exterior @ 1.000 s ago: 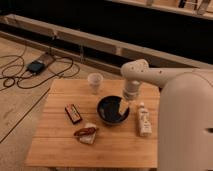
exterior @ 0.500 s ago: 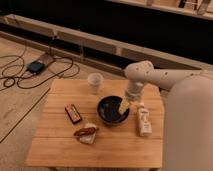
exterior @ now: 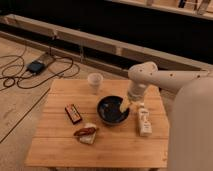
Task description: Pick up the ceramic bowl
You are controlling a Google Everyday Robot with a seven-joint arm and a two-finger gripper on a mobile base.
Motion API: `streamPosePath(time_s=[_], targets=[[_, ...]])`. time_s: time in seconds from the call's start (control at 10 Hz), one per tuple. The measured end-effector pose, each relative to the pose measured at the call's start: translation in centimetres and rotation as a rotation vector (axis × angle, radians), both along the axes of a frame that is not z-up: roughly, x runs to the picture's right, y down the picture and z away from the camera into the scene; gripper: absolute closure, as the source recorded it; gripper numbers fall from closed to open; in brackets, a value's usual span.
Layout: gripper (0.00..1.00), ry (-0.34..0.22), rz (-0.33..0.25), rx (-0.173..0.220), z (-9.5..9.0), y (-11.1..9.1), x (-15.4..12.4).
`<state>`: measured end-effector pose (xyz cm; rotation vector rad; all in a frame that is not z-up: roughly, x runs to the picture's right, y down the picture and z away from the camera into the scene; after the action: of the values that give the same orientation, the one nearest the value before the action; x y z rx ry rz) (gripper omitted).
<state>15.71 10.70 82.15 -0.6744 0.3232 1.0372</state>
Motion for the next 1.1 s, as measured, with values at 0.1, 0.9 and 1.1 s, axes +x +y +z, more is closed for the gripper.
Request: streamPosePath(time_s=[0.1,0.9,1.1], targets=[[0.2,0.0,0.0,0.0,0.0,0.0,0.0],[0.2,0.012,0.043,0.007,0.9,-0.3,-0.7],[0.2,0.025,0.078,0.008,1.2,-0.2,-1.1]])
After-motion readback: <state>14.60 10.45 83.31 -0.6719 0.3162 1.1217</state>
